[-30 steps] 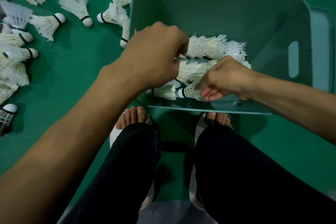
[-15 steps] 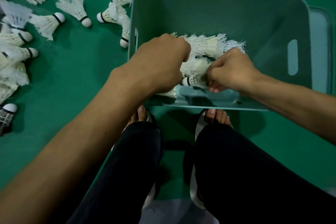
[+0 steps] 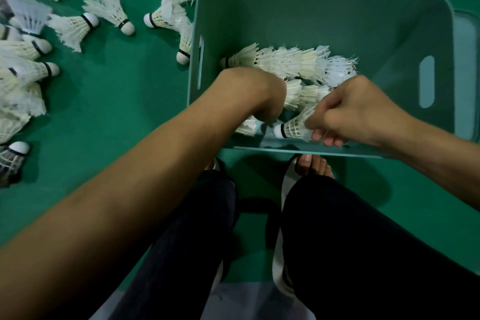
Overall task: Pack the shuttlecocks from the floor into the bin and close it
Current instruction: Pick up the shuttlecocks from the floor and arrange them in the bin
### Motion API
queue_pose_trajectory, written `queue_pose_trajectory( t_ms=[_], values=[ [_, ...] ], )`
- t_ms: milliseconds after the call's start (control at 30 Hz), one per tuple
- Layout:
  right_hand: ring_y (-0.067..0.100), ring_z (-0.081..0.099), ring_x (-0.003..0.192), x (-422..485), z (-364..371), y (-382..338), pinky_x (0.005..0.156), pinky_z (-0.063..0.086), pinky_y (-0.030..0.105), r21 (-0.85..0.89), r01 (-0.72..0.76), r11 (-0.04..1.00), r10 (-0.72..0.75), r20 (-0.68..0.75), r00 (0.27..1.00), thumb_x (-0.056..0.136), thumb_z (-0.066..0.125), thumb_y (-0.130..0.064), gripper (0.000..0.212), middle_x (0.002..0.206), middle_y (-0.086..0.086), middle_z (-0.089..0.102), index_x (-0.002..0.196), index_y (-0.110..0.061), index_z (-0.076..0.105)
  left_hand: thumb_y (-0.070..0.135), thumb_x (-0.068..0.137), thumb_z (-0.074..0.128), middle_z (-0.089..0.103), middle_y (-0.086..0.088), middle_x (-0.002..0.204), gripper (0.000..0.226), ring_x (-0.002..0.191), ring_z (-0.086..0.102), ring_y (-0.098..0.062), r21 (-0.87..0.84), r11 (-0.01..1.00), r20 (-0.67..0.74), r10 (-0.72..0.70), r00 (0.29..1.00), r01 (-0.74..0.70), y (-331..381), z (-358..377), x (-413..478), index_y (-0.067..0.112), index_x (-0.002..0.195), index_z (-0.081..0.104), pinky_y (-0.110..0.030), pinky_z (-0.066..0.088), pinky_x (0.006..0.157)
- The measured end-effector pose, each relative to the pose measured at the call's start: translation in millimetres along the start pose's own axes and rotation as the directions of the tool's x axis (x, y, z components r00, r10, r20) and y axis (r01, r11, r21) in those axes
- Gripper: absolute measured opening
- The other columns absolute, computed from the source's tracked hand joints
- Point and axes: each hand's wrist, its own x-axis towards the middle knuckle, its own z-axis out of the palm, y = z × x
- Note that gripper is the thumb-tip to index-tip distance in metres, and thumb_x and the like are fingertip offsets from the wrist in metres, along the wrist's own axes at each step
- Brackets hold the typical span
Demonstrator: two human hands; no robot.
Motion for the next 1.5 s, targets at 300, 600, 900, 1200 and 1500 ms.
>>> queue_pose_trajectory(
  t_ms=[300, 600, 900, 1200, 1500],
  values=[
    [0.017, 0.069, 0.049, 15.6, 24.7, -14.0, 0.047, 0.055, 0.020, 0.233, -0.213, 0.949, 0.178, 0.163, 0.970, 0.086, 0.072, -0.004, 0.009, 0.068, 0.013, 0.076, 0.092, 0.004, 0.072, 0.004, 0.090, 0.048, 0.066, -0.013, 0.115, 0.036, 0.100, 0.065, -0.032, -0.019, 1.000, -0.042, -0.011, 0.999, 0.010, -14.3, 3.3, -8.4, 0.010, 0.122, 0.065, -0.047, 0.057, 0.090],
    [0.016, 0.059, 0.055, 36.8, 41.7, -6.0, 0.051, 0.048, 0.020, 0.173, -0.344, 0.923, 0.265, 0.364, 0.893, 0.090, 0.069, -0.012, 0.004, 0.079, 0.008, 0.069, 0.089, -0.011, 0.066, 0.007, 0.081, 0.049, 0.067, -0.009, 0.098, 0.027, 0.093, 0.066, -0.036, 0.046, 0.998, 0.068, -0.049, 0.996, 0.046, -19.3, 16.7, 4.3, 0.012, 0.099, 0.068, -0.053, 0.058, 0.088],
    [0.018, 0.042, 0.051, 48.5, 44.4, -7.5, 0.044, 0.034, 0.019, -0.170, -0.078, 0.982, 0.134, 0.344, 0.929, 0.088, 0.072, -0.011, 0.015, 0.061, 0.008, 0.053, 0.078, -0.001, 0.067, 0.008, 0.083, 0.052, 0.066, -0.010, 0.114, 0.038, 0.098, 0.065, -0.033, 0.028, 0.998, 0.062, -0.062, 0.996, 0.060, -18.0, 17.9, -2.0, 0.013, 0.119, 0.066, -0.050, 0.057, 0.091],
    [0.004, 0.054, 0.045, 10.9, -29.7, -77.4, 0.056, 0.042, 0.025, -0.558, 0.280, 0.781, -0.077, 0.359, 0.930, 0.094, 0.064, -0.036, 0.033, 0.055, -0.004, 0.070, 0.068, -0.018, 0.074, 0.019, 0.087, 0.055, 0.072, 0.000, 0.096, 0.022, 0.088, 0.066, -0.027, -0.220, 0.957, -0.597, 0.021, 0.802, -0.189, -5.8, -18.7, -70.4, 0.026, 0.105, 0.066, -0.042, 0.056, 0.077],
    [0.012, 0.049, 0.049, 34.0, -88.0, -178.4, 0.045, 0.036, 0.020, 0.067, 0.510, 0.858, -0.514, 0.129, 0.848, 0.100, 0.059, -0.031, 0.035, 0.066, 0.008, 0.066, 0.086, -0.004, 0.077, 0.033, 0.090, 0.060, 0.069, 0.006, 0.081, 0.018, 0.074, 0.065, -0.014, -0.753, 0.657, -0.623, -0.700, 0.349, -0.026, -115.4, 22.8, -47.7, 0.021, 0.084, 0.072, -0.029, 0.050, 0.066]
  ],
)
